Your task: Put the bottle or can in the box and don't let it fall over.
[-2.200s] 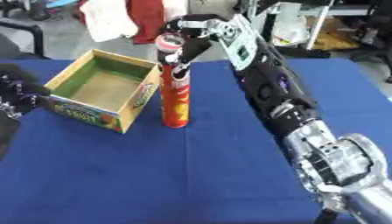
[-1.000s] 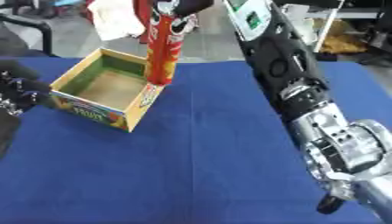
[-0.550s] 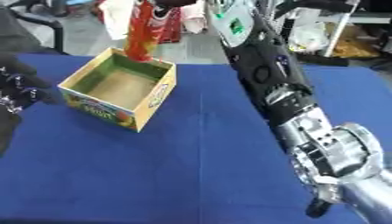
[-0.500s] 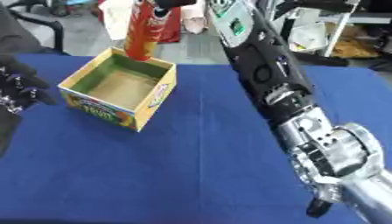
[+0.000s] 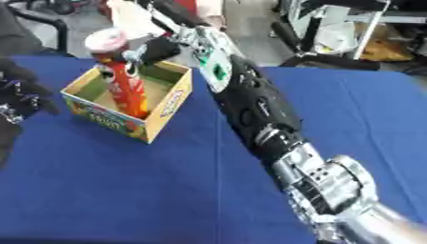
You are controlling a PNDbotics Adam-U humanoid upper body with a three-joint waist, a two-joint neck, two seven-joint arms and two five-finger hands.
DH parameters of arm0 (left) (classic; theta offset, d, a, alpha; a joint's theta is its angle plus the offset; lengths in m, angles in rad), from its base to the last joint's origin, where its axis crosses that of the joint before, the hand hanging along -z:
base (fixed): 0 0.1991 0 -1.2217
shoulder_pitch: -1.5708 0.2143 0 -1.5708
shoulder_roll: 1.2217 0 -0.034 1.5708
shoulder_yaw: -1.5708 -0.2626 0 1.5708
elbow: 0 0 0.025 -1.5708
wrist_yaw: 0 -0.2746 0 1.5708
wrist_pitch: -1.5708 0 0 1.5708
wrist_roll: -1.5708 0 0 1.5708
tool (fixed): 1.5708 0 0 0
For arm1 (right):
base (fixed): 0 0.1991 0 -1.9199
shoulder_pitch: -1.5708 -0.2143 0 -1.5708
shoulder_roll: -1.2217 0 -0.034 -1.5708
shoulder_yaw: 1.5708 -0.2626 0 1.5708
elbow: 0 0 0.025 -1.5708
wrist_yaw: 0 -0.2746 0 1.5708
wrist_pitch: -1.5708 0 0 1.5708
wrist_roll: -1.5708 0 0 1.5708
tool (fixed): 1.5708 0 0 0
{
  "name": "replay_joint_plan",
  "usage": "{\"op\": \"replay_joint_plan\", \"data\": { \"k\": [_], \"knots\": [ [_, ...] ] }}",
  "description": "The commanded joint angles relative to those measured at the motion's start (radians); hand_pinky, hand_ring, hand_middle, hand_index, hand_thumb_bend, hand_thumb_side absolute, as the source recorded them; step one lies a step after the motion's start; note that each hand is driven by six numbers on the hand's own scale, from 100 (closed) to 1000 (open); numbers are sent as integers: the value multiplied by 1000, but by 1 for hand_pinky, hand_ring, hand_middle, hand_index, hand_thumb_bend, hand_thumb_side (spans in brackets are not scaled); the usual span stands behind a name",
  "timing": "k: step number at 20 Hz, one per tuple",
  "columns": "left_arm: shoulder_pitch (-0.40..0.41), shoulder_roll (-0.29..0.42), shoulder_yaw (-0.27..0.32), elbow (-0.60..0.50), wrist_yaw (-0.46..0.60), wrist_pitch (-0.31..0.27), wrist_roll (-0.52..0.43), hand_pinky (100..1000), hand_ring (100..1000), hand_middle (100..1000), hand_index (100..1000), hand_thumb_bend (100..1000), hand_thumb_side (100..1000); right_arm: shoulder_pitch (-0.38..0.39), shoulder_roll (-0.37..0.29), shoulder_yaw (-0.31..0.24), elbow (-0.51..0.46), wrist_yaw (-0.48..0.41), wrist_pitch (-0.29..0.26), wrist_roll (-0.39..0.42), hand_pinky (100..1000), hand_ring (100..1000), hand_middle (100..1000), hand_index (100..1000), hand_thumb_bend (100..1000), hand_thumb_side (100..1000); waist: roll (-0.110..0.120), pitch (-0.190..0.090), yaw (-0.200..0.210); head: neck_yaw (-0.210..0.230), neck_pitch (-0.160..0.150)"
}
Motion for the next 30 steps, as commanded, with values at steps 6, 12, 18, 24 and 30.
{"op": "replay_joint_plan", "data": {
  "k": [6, 12, 18, 24, 30],
  "knots": [
    [-5, 14, 14, -14, -7, -4, 11, 595, 667, 663, 803, 100, 619, -13, -155, -8, -160, -238, 49, -123, 854, 943, 954, 1000, 395, 487, 0, -16, -32, 34, 3],
    [17, 43, 38, -15, -27, -18, 33, 593, 665, 661, 802, 100, 617, 215, -360, -8, -491, -587, 99, -127, 729, 825, 874, 1000, 251, 453, -10, -22, -80, 99, 13],
    [50, 64, 57, -13, -57, -35, 48, 589, 660, 656, 800, 100, 615, 659, -353, -96, -855, -802, 126, -117, 663, 770, 817, 1000, 214, 463, -4, -26, -140, 165, 29],
    [72, 75, 63, -14, -67, -52, 53, 586, 659, 656, 800, 100, 608, 941, -247, -130, -991, -839, 137, -154, 626, 732, 778, 997, 153, 458, 12, -38, -181, 220, 43],
    [86, 80, 58, -12, -74, -60, 42, 583, 659, 655, 799, 100, 614, 1084, -183, -144, -1018, -877, 132, -211, 603, 701, 749, 984, 122, 440, 22, -38, -210, 202, 43]
  ]
}}
